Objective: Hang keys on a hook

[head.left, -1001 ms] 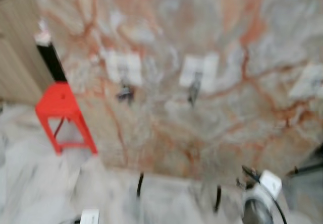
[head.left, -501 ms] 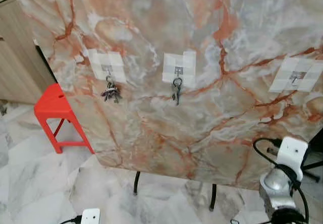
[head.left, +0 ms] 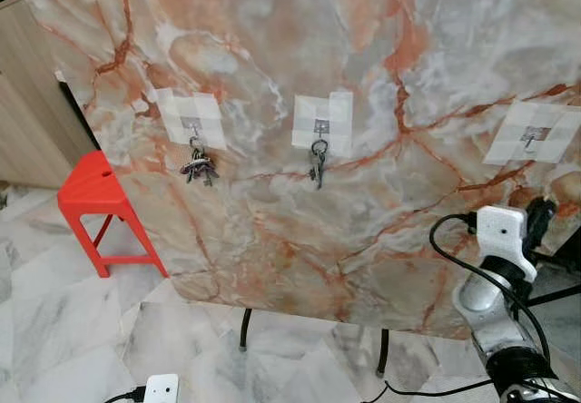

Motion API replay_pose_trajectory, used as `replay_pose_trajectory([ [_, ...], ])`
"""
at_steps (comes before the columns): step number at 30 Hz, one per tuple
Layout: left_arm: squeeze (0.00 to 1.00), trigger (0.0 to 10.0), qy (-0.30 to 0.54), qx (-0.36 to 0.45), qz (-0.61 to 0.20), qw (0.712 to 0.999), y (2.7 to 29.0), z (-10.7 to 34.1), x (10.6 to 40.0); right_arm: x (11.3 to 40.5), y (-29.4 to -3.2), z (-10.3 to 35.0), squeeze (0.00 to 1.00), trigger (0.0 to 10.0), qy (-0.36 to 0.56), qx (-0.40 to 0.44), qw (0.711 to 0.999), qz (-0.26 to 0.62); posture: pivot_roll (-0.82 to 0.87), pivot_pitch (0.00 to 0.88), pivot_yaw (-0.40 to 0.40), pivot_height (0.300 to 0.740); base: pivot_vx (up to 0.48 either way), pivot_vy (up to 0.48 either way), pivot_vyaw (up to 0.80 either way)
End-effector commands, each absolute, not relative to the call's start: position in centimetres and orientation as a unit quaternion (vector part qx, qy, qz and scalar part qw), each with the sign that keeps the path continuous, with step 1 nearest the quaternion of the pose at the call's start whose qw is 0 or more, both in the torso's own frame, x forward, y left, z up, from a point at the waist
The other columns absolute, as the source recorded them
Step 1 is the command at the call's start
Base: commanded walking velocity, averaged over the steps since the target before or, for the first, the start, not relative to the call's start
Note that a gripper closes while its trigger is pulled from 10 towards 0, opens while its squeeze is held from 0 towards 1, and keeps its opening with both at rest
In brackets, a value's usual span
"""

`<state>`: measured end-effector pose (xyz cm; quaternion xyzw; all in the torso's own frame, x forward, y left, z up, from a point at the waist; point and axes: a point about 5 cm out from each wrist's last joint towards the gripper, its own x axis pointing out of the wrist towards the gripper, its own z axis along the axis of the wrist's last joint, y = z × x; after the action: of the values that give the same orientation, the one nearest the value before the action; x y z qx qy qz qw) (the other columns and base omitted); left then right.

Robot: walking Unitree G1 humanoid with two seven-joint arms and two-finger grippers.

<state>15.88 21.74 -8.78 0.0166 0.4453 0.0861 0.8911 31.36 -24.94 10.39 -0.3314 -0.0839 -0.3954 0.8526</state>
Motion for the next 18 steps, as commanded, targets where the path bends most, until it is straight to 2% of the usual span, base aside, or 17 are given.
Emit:
replay_pose_trajectory([
  [1, 0.0, 10.0, 0.449, 0.019, 0.087, 0.889, 22.1, -8.9, 15.5, 32.2, -24.7, 11.6, 0.0, 10.0, -0.101, -0.336, 0.849, -0.396, -0.04, 0.029, 0.026, 0.74, 0.0, 0.0, 0.0],
  [5, 0.0, 10.0, 0.448, 0.018, 0.089, 0.89, 22.1, -8.8, 15.5, 32.7, -24.7, 12.1, 0.0, 10.0, -0.1, -0.341, 0.849, -0.392, -0.03, 0.028, 0.024, 0.74, 0.0, 0.0, 0.0],
  [9, 0.0, 10.0, 0.445, 0.019, 0.09, 0.891, 22.2, -8.8, 15.6, 33.4, -25.0, 12.6, 0.0, 10.0, -0.083, -0.301, 0.862, -0.399, -0.03, 0.026, 0.024, 0.74, 0.0, 0.0, 0.0],
  [18, 0.0, 10.0, 0.44, 0.021, 0.087, 0.894, 22.0, -8.6, 16.0, 34.4, -25.2, 14.2, 0.0, 10.0, -0.099, -0.313, 0.858, -0.395, -0.03, 0.009, 0.026, 0.74, 0.0, 0.0, 0.0],
])
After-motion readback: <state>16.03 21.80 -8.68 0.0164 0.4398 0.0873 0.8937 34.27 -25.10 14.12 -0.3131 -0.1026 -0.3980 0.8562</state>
